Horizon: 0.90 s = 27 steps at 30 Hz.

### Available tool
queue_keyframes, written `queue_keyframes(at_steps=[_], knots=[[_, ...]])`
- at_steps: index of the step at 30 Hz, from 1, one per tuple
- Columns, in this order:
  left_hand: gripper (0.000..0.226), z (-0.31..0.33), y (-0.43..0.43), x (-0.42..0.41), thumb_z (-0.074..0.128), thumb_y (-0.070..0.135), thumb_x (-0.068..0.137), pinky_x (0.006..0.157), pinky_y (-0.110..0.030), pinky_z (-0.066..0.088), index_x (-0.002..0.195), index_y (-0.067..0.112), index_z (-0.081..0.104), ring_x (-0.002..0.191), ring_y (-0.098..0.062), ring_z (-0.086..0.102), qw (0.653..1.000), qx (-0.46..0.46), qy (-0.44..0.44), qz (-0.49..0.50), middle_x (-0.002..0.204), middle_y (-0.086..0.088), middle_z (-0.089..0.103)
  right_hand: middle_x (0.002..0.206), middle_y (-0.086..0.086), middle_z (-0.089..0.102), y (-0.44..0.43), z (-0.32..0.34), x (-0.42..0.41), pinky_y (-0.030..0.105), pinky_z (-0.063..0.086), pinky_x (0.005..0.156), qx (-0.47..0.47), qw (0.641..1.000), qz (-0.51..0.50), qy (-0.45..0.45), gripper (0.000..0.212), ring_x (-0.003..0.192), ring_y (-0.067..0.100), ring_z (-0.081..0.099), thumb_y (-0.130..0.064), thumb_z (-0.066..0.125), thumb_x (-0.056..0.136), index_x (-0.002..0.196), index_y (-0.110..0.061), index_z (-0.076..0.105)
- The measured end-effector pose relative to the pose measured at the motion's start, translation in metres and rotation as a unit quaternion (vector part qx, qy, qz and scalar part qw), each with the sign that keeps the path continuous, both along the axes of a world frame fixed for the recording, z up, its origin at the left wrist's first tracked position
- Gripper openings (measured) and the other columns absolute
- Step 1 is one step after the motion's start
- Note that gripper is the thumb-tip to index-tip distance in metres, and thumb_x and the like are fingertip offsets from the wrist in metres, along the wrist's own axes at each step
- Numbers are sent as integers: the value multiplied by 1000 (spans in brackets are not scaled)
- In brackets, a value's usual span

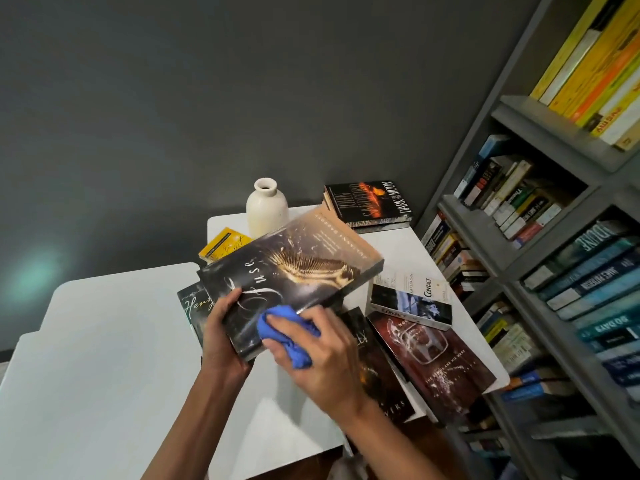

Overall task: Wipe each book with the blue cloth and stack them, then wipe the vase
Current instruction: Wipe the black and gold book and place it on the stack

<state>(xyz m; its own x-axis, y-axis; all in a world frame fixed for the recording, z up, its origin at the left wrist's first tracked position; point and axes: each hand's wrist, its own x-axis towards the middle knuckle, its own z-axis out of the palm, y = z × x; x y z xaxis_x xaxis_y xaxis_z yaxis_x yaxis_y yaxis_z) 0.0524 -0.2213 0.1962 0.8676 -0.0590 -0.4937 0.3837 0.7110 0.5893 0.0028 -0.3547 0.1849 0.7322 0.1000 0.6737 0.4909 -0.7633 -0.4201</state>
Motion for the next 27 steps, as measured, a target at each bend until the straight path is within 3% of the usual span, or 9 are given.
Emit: queue_keyframes(at_steps=[5,9,11,13,15,16,19,24,27], knots=[[27,-10,6,-1,53,18,92,55,-23,57,72,17,71,58,-15,69,1000,15,-1,1,68,0,72,90,-7,51,-66,-6,25,31,56,55,142,972,-170,80,32,73,13,56,-52,59,85,105,-28,66],[33,-14,2,2,50,16,93,56,-25,59,71,16,75,59,-15,70,1000,27,-3,-6,69,-2,73,94,-4,57,-106,0,39,31,53,75,284,931,-176,144,32,86,14,61,-54,71,72,92,-29,65],[33,-12,-5,7,47,12,94,51,-25,57,74,12,74,57,-14,70,999,32,-6,-12,67,-2,73,96,1,62,-112,4,44,30,52,74,414,870,-163,210,44,85,17,63,-54,80,58,88,-28,60],[42,-8,-16,14,46,9,93,47,-23,55,64,13,75,53,-13,69,999,41,-15,-26,62,-2,72,81,6,63,-126,4,50,26,51,56,573,760,-111,285,59,62,15,63,-51,88,50,91,-23,57],[49,-7,-24,24,46,9,92,45,-22,54,52,14,74,49,-13,68,997,55,-10,-47,59,-2,71,49,3,51,-145,9,54,17,37,33,662,642,-46,384,48,31,8,46,-33,80,63,103,-21,57],[45,-7,-27,30,47,10,92,46,-22,55,57,13,75,50,-13,68,996,60,-6,-64,61,-3,72,39,2,42,-154,10,55,14,30,29,667,611,-30,426,41,24,8,36,-26,73,70,108,-21,58],[19,-7,-46,52,52,13,88,53,-26,58,91,7,70,61,-17,72,989,63,0,-137,76,-7,76,36,3,34,-186,6,67,12,24,29,628,627,-44,460,31,21,10,28,-19,77,70,96,-19,59],[48,-25,-89,100,72,28,77,81,-41,60,118,4,64,93,-27,72,963,134,15,-233,109,-17,73,36,-6,48,-238,-5,100,12,33,30,640,646,-100,405,29,27,2,44,-5,62,86,115,-6,55],[47,-32,-116,128,71,40,79,70,-33,60,114,8,70,94,-21,73,937,159,56,-305,114,-11,72,44,-4,55,-267,-17,128,13,36,32,634,658,-120,388,47,31,2,49,-14,75,76,118,-3,56]])
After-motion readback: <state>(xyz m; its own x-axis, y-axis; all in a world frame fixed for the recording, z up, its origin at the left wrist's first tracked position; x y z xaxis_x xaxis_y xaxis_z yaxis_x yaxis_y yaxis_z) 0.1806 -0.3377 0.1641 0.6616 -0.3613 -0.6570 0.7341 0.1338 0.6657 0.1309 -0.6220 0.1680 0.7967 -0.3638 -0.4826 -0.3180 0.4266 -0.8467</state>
